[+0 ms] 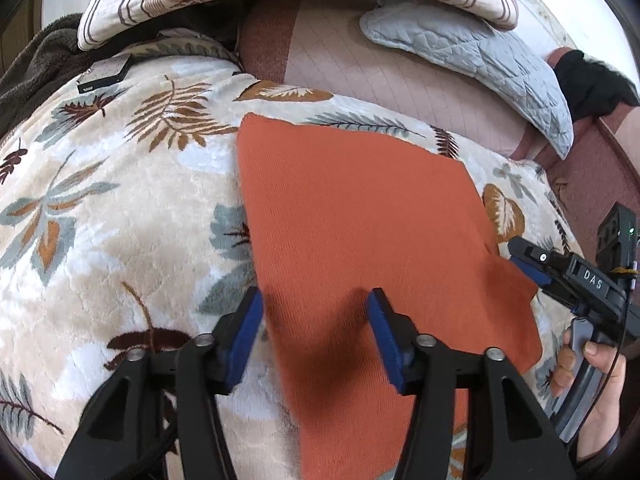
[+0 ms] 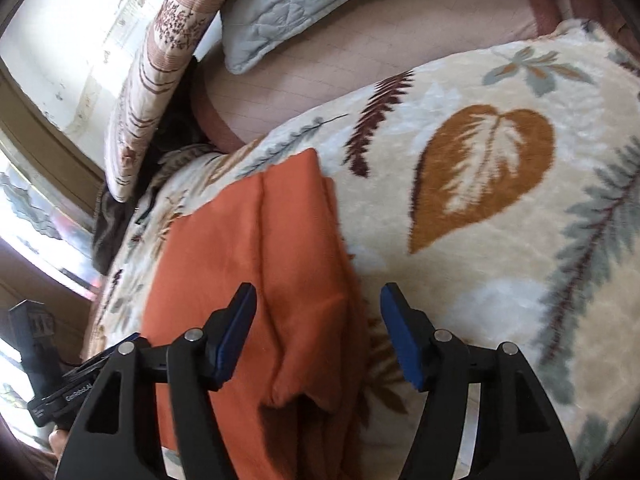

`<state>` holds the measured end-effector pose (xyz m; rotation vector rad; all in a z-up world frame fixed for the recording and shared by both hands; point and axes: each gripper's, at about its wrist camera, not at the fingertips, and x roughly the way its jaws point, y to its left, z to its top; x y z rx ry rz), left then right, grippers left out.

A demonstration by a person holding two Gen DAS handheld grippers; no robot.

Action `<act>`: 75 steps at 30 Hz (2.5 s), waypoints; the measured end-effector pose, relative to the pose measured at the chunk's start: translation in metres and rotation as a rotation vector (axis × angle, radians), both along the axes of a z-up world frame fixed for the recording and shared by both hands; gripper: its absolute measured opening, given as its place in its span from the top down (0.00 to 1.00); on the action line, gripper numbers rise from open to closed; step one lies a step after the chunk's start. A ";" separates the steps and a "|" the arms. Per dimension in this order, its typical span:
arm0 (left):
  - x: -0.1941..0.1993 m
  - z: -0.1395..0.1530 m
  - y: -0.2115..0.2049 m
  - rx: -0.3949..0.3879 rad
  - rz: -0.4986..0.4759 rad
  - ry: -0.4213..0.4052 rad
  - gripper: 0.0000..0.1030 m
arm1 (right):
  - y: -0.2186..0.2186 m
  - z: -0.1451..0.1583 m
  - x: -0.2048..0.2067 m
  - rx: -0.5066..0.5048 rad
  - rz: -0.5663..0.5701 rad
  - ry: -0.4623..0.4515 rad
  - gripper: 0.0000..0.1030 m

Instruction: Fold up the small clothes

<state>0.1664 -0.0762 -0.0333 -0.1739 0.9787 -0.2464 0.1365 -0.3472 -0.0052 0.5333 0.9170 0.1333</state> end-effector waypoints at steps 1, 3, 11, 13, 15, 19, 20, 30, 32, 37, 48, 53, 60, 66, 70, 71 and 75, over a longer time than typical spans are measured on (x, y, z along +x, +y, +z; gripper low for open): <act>0.003 -0.001 0.001 -0.007 0.004 0.005 0.40 | 0.002 -0.003 0.004 0.017 0.018 0.006 0.36; 0.009 -0.004 0.003 -0.032 0.014 0.021 0.40 | 0.005 -0.009 0.009 0.028 0.038 0.021 0.36; 0.024 -0.014 0.002 -0.090 0.029 0.055 0.37 | 0.005 -0.024 0.015 0.098 0.079 0.069 0.37; 0.026 -0.016 0.002 -0.096 0.028 0.058 0.37 | 0.003 -0.028 0.016 0.126 0.090 0.081 0.37; 0.028 -0.018 0.001 -0.101 0.026 0.061 0.37 | 0.000 -0.032 0.017 0.157 0.098 0.092 0.37; 0.029 -0.024 -0.003 -0.112 0.030 0.068 0.36 | -0.004 -0.039 0.022 0.229 0.085 0.098 0.44; 0.029 -0.026 -0.004 -0.113 0.030 0.068 0.36 | -0.004 -0.041 0.023 0.237 0.089 0.100 0.46; 0.038 -0.034 -0.025 -0.054 0.006 0.070 0.37 | 0.018 -0.041 0.031 0.130 0.159 0.085 0.60; 0.038 -0.032 -0.029 -0.033 -0.003 0.058 0.45 | 0.027 -0.036 0.029 0.069 0.167 0.075 0.65; 0.033 -0.024 -0.033 0.008 -0.006 0.026 0.59 | 0.038 -0.026 0.025 -0.002 0.156 0.051 0.69; 0.018 0.006 -0.026 0.020 -0.025 -0.022 0.73 | 0.051 0.002 0.014 -0.028 0.155 -0.013 0.73; 0.011 0.024 -0.018 0.025 -0.018 -0.051 0.73 | 0.063 0.012 0.012 -0.022 0.170 -0.031 0.74; 0.003 0.046 0.008 0.031 0.009 -0.083 0.73 | 0.090 0.035 0.013 -0.031 0.205 -0.073 0.74; 0.008 0.070 0.028 0.063 0.017 -0.121 0.73 | 0.115 0.054 0.016 -0.041 0.210 -0.111 0.74; 0.022 0.081 0.044 0.070 0.022 -0.132 0.73 | 0.131 0.061 0.022 -0.048 0.185 -0.145 0.74; 0.026 0.081 0.049 0.066 0.028 -0.132 0.73 | 0.134 0.062 0.025 -0.051 0.180 -0.148 0.74; 0.045 0.073 0.061 0.063 0.039 -0.118 0.73 | 0.146 0.057 0.043 -0.067 0.175 -0.145 0.74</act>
